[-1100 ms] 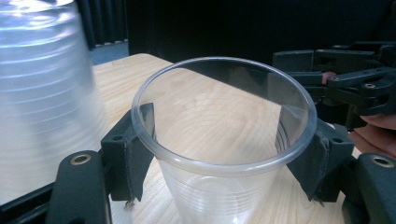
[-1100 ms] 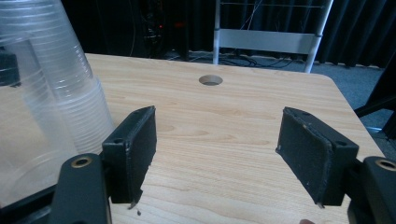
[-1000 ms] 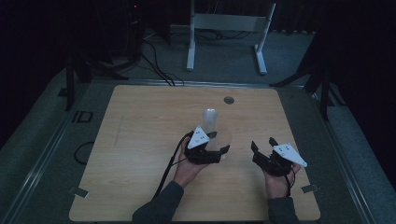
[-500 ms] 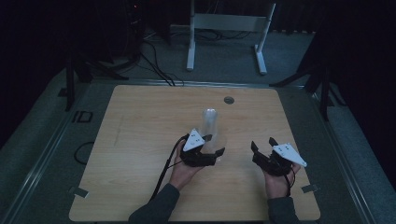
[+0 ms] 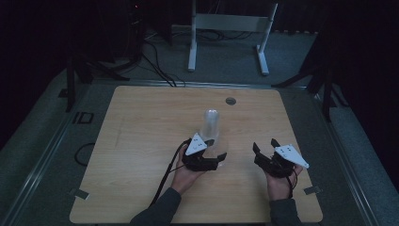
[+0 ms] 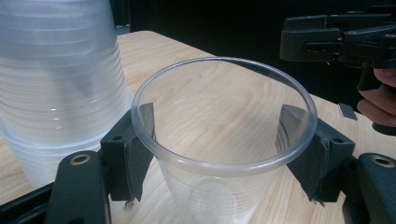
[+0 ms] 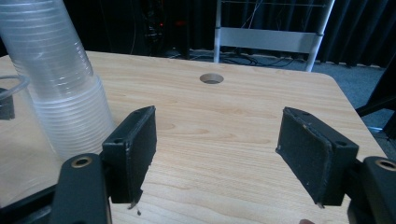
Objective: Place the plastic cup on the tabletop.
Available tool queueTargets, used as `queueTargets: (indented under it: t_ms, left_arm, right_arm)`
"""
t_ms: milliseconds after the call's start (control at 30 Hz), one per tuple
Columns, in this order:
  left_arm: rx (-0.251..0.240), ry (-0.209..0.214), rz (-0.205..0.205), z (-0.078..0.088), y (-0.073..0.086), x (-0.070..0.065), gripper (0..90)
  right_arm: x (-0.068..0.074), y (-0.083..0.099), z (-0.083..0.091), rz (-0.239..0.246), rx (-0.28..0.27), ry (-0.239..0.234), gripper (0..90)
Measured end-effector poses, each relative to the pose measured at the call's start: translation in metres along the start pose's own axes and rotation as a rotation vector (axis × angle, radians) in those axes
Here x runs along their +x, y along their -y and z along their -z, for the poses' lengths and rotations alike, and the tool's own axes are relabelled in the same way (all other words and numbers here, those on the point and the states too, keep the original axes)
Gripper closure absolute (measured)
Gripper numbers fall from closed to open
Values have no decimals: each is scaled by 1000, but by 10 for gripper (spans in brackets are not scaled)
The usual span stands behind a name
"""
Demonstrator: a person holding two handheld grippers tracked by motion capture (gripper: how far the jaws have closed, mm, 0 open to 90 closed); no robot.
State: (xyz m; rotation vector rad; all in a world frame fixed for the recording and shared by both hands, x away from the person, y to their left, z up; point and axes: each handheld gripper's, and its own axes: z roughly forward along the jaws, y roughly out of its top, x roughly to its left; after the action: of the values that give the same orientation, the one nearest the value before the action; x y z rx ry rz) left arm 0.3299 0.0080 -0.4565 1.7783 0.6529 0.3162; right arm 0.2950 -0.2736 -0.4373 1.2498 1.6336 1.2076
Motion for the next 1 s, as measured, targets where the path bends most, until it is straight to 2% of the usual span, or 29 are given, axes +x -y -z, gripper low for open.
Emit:
queueTargets:
  t_ms: [633,1000]
  left_arm:
    - [28,8,-2,-7,10,-5,290]
    - [47,6,-21,-11,16,-9,288]
  right_arm:
    - [-1,0,0,1,0,1,280]
    - [-1,0,-1,2,1,0,280]
